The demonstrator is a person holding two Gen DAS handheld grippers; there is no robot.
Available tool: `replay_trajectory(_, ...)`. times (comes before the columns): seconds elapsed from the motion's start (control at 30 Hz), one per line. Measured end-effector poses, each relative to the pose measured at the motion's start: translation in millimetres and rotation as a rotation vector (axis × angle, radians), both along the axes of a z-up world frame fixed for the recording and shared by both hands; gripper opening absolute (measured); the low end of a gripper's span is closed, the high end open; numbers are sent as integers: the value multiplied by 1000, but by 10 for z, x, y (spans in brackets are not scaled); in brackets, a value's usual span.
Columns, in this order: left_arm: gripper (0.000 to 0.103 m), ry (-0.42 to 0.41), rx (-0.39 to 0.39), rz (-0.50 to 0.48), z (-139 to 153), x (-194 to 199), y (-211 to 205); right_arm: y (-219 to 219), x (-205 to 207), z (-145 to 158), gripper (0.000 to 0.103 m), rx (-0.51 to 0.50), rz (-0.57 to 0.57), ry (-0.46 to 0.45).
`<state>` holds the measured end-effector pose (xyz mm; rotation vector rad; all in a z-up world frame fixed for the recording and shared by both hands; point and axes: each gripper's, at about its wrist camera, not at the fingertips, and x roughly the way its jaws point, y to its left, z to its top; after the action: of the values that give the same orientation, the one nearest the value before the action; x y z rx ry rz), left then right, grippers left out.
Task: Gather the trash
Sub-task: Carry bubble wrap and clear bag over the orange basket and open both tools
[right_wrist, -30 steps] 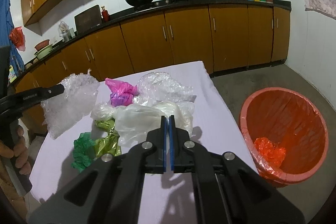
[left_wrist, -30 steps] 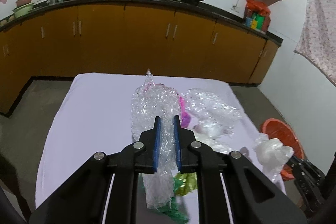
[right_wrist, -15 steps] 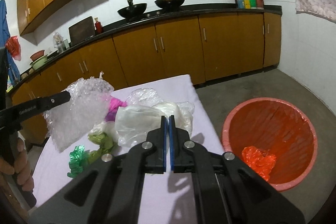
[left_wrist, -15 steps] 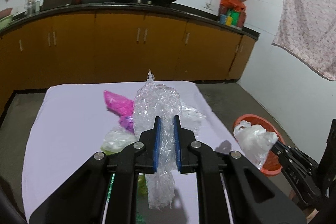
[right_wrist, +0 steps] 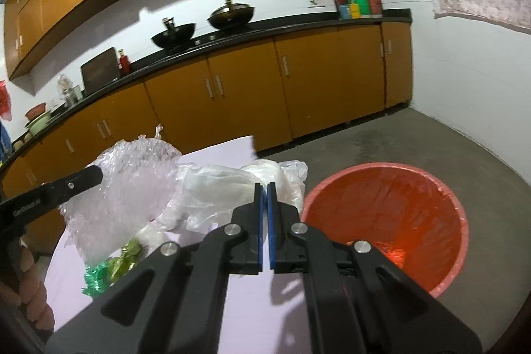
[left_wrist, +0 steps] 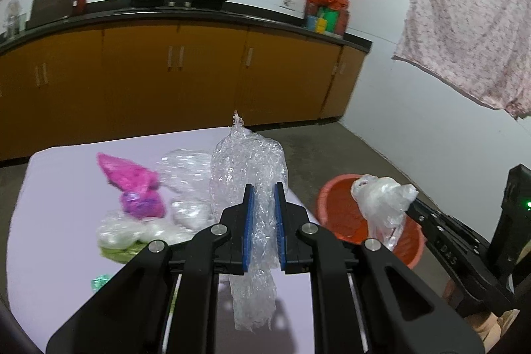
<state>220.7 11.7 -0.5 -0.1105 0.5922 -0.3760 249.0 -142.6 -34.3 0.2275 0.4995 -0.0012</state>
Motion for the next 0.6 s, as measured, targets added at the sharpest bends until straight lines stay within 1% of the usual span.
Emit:
replay_trajectory(0.27,12,-9,-16,-118,13,91,-569,-491,-48,-56,4,4,-95,2)
replay_trajectory(0.47,12,8,-18,-219,-101,151,-1061,-907,-100,-126,4,-4,-169,15)
replay_trajectory(0.6,12,20,-12,-269,-185,179,-1297,-1107,-109,-167,4,-14,-202,24)
